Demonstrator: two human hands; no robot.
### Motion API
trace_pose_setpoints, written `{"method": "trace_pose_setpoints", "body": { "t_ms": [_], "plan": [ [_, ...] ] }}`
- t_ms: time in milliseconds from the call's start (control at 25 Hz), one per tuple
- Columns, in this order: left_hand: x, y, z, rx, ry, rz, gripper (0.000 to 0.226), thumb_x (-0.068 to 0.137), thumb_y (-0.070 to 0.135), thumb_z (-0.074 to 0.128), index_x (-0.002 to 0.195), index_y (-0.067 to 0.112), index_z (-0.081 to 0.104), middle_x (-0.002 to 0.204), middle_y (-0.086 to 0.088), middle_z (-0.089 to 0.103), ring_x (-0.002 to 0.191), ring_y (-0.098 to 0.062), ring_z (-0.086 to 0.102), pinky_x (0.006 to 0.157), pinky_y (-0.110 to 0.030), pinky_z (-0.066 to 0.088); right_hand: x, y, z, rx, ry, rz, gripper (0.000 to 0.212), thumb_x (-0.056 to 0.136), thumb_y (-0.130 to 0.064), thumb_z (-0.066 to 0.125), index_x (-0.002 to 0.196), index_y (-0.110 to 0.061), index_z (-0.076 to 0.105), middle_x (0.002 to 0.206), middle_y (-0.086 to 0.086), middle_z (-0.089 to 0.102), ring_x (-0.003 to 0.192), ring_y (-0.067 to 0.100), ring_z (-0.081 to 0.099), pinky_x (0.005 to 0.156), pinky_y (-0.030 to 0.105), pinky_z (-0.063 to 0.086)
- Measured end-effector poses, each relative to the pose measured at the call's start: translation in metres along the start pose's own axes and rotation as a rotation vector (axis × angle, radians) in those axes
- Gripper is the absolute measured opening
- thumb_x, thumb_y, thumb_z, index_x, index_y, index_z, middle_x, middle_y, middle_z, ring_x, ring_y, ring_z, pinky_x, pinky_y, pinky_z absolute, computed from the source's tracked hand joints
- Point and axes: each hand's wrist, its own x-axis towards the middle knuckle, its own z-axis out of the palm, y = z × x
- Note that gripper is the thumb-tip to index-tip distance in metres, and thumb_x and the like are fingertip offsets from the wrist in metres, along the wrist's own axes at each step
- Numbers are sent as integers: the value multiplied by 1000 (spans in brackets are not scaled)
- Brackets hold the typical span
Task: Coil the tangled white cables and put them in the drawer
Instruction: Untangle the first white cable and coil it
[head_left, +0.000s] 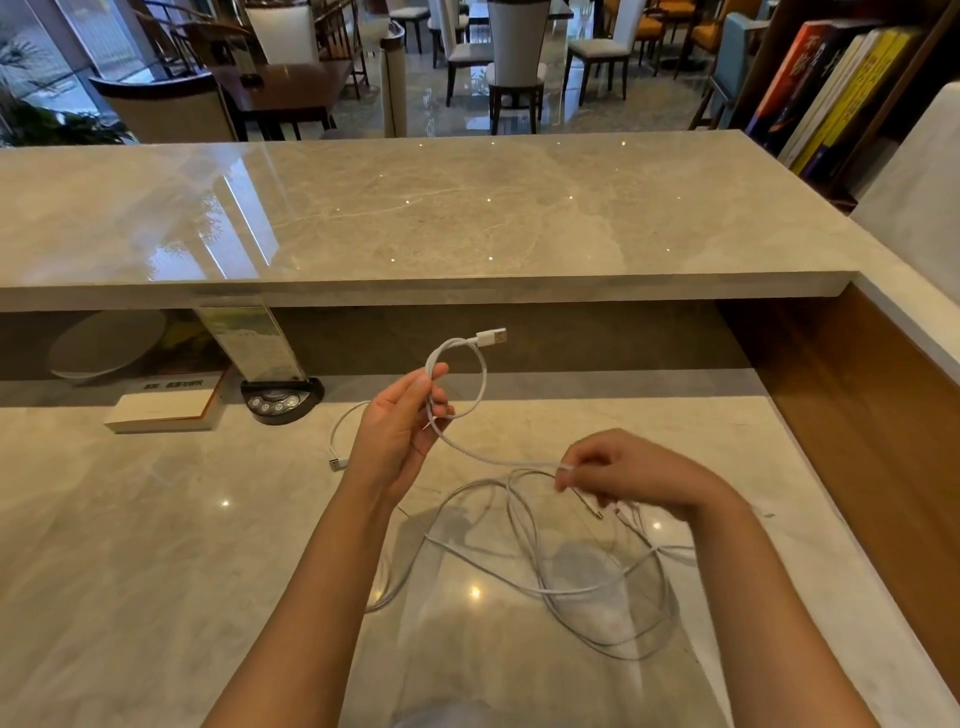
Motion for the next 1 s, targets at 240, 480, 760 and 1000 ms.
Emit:
{"method": "trace_pose_setpoints", "body": {
  "t_ms": [240, 480, 760, 1000],
  "plan": [
    [-2, 1, -5, 11, -13, 49, 24, 97, 12, 40, 99, 9, 63, 60, 3, 58, 56, -5, 55, 64, -20, 54, -11, 2, -29, 153, 340, 23, 16, 86, -23, 63, 79, -12, 72, 62, -1, 56, 60, 11, 48, 59, 22, 43],
    [-9, -4, 1, 248, -103, -60, 21, 94, 8, 45, 97, 9, 66, 63, 0, 63, 60, -8, 58, 61, -20, 54, 16, -12, -31, 53, 683, 104, 28, 80, -29, 70, 74, -2, 67, 63, 2, 57, 60, 13, 50, 61, 28, 45],
    [-10, -9, 7, 419, -74, -110, 20, 93, 8, 49, 94, 10, 69, 65, -2, 66, 62, -12, 61, 62, -23, 54, 38, -54, -13, -87, 720, 15, 19, 88, -20, 59, 82, -7, 70, 64, -6, 56, 60, 9, 50, 55, 22, 41],
    [-9, -18, 7, 266, 92, -119, 17, 92, 12, 52, 93, 11, 70, 73, -3, 70, 69, -12, 66, 64, -22, 56, 27, -64, 17, 193, 465, -134, 25, 92, -8, 49, 105, -16, 69, 76, -2, 64, 63, 7, 57, 55, 16, 48]
  ]
}}
